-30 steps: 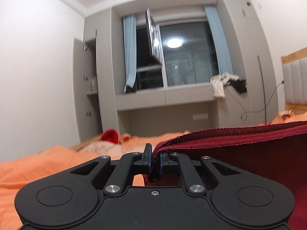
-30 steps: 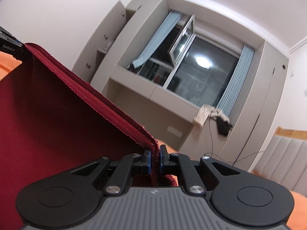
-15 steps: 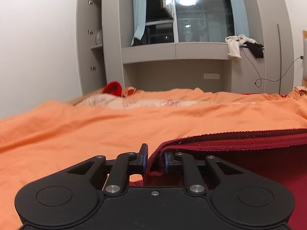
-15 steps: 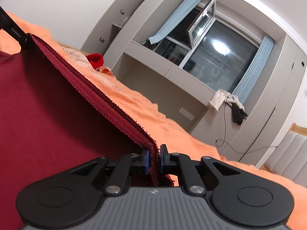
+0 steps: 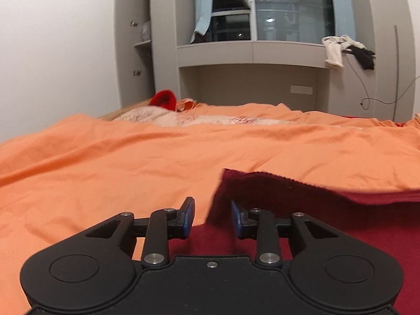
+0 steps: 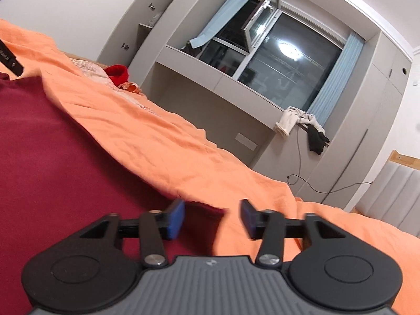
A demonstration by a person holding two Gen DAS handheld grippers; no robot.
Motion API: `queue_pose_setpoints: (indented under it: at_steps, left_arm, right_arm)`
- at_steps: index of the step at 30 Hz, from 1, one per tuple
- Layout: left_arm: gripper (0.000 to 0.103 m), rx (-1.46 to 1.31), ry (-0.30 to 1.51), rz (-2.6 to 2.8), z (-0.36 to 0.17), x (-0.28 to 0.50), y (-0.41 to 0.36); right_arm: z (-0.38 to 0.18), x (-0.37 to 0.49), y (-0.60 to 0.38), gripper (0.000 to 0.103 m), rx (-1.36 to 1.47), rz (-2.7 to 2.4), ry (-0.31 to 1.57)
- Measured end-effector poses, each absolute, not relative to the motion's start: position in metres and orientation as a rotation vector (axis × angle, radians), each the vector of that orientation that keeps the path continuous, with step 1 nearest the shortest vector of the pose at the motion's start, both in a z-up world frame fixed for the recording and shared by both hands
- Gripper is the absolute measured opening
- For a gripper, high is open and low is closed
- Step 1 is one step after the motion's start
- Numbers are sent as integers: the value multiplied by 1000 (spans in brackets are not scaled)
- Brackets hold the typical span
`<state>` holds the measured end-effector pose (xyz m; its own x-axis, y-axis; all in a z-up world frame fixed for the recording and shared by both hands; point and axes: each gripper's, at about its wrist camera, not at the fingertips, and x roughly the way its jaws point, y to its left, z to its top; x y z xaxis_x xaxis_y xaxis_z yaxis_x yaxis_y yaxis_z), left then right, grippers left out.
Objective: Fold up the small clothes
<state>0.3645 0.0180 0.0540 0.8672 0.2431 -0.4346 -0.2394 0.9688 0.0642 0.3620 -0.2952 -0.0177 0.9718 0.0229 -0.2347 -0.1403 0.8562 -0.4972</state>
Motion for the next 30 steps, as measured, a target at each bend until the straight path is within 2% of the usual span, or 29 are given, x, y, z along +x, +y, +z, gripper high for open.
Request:
queue_pose_setpoints:
  at_steps: [1, 3, 8, 15, 21, 23, 25, 30]
  left_arm:
    - [36, -5, 466, 259, 53, 365, 21]
    - [41, -27, 481, 270, 51, 366, 26]
    - [51, -46, 519, 279, 45, 367, 31]
    - [70, -50, 544, 284, 43, 368, 31]
    - [83, -89, 513, 273, 51, 361, 37]
    - [95, -96, 481, 271, 57, 354, 37]
    - [99, -99, 441, 266, 63, 345, 38]
    - [101, -139, 377, 230, 80, 315, 38]
  right_arm:
    - [-17, 362, -298, 73, -535, 75, 222]
    - [-17, 361, -301, 78, -532, 61, 221]
    - [-21, 364, -307, 101, -528, 5, 257]
    - [-27, 374, -320, 102, -464, -16, 348]
    - [2, 363, -356, 102, -285, -70, 319]
    - [12, 356, -373, 103, -192, -105, 303]
    - [20, 350, -389, 103, -102, -143, 285]
    - [32, 328, -418, 103, 70, -199, 247]
